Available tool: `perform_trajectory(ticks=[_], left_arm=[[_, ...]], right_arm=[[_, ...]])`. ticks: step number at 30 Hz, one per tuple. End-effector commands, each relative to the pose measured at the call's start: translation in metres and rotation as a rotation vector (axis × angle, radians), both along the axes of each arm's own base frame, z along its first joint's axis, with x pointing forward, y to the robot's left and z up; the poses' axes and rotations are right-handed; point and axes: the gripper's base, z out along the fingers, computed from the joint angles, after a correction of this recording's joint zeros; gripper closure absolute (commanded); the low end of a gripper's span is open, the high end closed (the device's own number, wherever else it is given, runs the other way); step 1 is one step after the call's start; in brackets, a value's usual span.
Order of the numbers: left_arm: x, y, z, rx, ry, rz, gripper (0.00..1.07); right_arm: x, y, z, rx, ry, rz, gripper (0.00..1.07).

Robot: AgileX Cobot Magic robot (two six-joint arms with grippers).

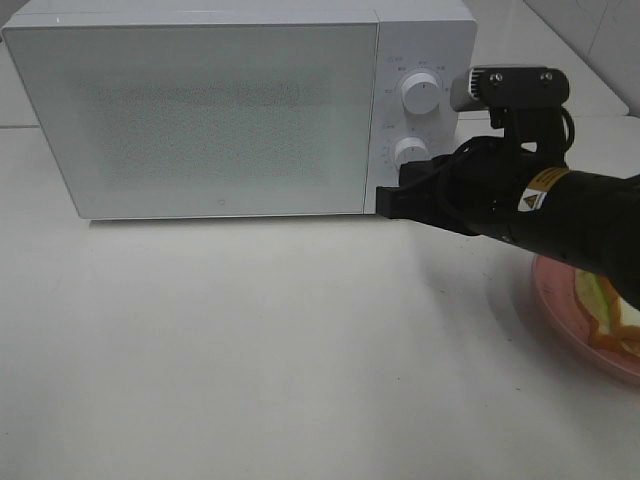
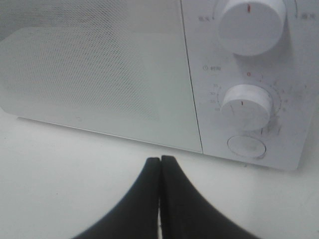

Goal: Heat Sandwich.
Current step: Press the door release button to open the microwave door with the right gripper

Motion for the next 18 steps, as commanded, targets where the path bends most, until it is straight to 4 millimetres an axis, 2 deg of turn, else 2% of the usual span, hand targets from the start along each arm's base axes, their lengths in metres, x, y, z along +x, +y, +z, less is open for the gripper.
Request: perform_trajectory(ticks=[1,6,10,11,18], left_arm=[[-0.001,0.000,0.000,-0.002,-0.023,0.002,0.20],[-0.001,0.000,0.000,-0.002,-0.023,0.002,0.20],[-0.001,0.000,0.000,-0.002,-0.023,0.002,0.20],[-0.001,0.000,0.000,-0.002,-0.023,0.002,0.20],[-0.001,0.000,0.000,-0.002,-0.023,0.002,0.20]], right_arm=[[0.005,0.003,-0.011,0.108,0.029,-0.057,1.07],[0.012,0.006,-0.032,0.305,0.100,-0.154,1.07],[0.016,0.006,-0.039,0.409,0.118,-0.200,1.07],[0.018,0.005,-0.044,0.487,0.154,-0.254,1.07],[0.020,-0.002,-0.058,0.691,0.264,-0.447,1.07]])
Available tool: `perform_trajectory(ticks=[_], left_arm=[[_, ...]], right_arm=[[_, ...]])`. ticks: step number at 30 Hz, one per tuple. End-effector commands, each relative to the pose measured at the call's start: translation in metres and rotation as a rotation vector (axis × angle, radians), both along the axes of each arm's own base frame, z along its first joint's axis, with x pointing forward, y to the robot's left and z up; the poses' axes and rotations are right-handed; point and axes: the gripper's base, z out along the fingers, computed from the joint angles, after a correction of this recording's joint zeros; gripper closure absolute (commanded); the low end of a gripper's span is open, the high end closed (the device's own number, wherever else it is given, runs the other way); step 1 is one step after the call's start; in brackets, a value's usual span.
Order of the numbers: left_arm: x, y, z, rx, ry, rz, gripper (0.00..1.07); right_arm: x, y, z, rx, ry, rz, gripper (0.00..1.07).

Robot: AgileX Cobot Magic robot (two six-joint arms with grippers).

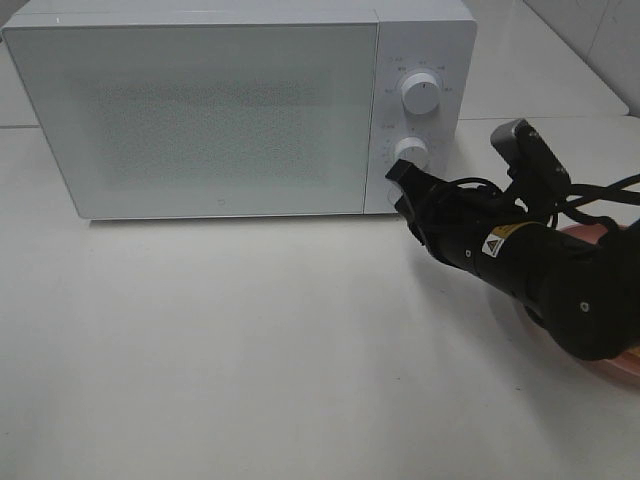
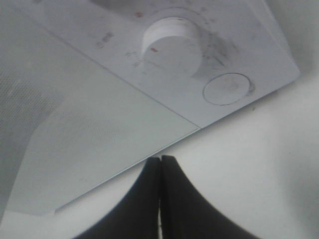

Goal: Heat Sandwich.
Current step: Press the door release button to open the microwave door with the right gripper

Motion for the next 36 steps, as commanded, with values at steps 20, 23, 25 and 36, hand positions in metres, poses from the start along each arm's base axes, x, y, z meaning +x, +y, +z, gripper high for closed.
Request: perform_trajectory(ticks=[20,23,25,36], left_arm=[[-0.001,0.000,0.000,-0.002,-0.023,0.002,0.20],[-0.001,0.000,0.000,-0.002,-0.023,0.002,0.20],[-0.001,0.000,0.000,-0.002,-0.023,0.002,0.20],[-0.001,0.000,0.000,-0.002,-0.023,0.002,0.20]], right_arm=[[0.041,-0.001,-0.023,0.290,0.102,-0.172,1.04],[0.045,0.001,-0.027,0.290,0.105,-0.176,1.03],[0.047,0.002,-0.031,0.287,0.110,-0.177,1.03],[0.055,0.000,-0.036,0.309,0.098,-0.240,1.02]])
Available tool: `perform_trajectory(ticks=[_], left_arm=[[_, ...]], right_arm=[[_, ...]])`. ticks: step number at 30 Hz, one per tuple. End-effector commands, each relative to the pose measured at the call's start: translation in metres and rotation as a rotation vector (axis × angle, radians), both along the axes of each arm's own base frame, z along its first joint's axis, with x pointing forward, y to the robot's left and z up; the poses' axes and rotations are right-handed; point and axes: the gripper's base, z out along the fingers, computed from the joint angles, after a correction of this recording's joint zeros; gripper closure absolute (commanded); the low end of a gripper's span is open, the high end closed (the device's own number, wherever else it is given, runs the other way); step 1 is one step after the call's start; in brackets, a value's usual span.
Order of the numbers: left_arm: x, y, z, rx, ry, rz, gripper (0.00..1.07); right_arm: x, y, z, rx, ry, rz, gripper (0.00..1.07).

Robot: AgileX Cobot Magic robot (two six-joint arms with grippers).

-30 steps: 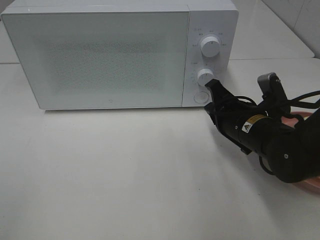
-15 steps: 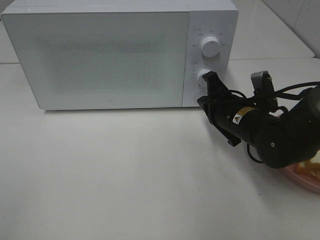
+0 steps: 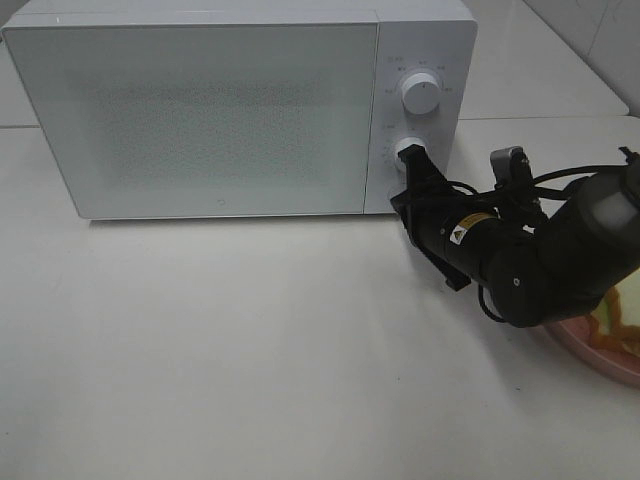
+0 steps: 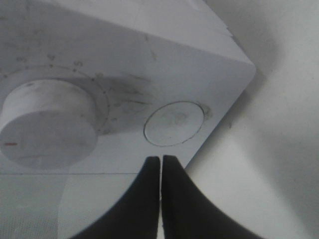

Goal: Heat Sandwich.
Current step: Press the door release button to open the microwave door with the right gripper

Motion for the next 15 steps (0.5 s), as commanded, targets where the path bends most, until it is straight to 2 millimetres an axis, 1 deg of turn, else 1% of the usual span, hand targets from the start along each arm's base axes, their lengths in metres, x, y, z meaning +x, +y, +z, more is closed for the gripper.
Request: perform_trajectory(ticks=[1,4,5,7,15], left_arm=[[-0.0011,0.0000,0.0004,-0.002,-0.023,0.002,0.20],[-0.0011,0.0000,0.0004,-0.002,-0.023,0.002,0.20],[-0.0011,0.0000,0.0004,-0.002,-0.023,0.002,0.20],[-0.0011,0.0000,0.0004,-0.002,-0.023,0.002,0.20],[-0.0011,0.0000,0.0004,-0.002,-0.023,0.002,0.20]], right_arm=[[0.0050,-0.0054,0.0030,0.012,-0.013,-0.042,1.02],[0.0064,-0.0068,0.0033,0.010,-0.015,-0.044,1.01],[0.0098,-0.0101,0.0046,0.004,-0.024,-0.049,1.01],[0.0125,-0.0107,0.0061,0.001,-0.035,-0.047,1.01],[0.0122,-0.0104,0.0047,-0.009,-0.018,-0.041,1.02]])
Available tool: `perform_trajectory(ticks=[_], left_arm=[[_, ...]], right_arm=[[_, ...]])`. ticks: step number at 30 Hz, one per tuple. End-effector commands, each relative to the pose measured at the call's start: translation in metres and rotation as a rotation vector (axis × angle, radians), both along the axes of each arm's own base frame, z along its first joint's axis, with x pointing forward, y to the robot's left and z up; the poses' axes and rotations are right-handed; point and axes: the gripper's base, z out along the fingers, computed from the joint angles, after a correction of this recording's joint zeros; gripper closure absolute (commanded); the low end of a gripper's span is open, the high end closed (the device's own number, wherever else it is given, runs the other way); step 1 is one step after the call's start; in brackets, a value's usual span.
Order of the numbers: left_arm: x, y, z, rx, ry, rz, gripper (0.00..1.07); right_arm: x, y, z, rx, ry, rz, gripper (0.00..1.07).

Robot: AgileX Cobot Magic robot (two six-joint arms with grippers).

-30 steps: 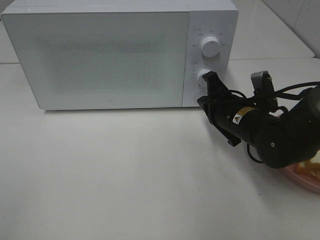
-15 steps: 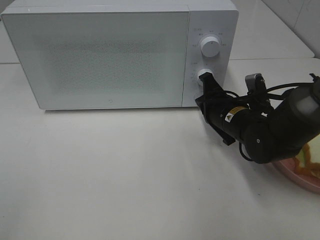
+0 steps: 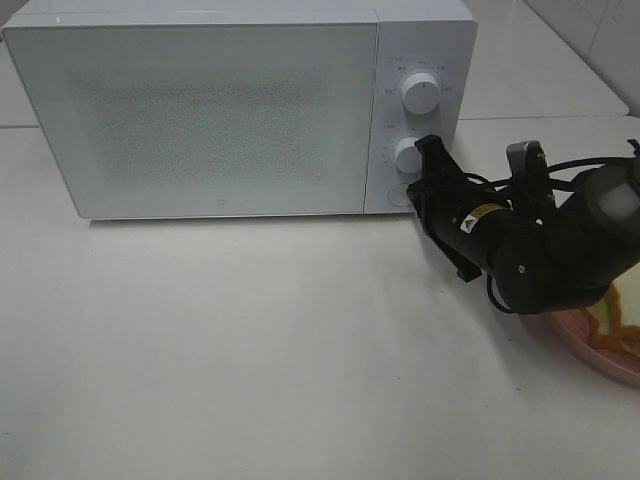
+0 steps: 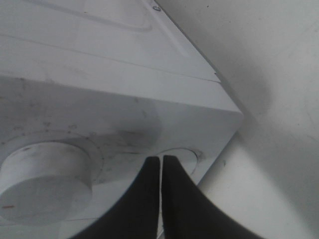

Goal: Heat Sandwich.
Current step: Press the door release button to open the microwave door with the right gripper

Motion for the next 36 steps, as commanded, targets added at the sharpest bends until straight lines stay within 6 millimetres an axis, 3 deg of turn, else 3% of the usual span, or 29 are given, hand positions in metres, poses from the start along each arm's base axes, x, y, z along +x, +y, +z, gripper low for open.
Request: perform_trajectory(ticks=[1,17,36], left_arm=[[-0.001,0.000,0.000,-0.002,-0.023,0.002,0.20],[-0.001,0.000,0.000,-0.002,-0.023,0.002,0.20],[-0.001,0.000,0.000,-0.002,-0.023,0.002,0.20]], right_arm=[[0.002,0.001,0.003,-0.013,-0.008,0.015,1.02],[0.003,0.003,-0.013,-0.033,-0.010,0.042,1.07],[0.024,0.009,-0.003,-0.001,-0.055,-0.003,1.07]])
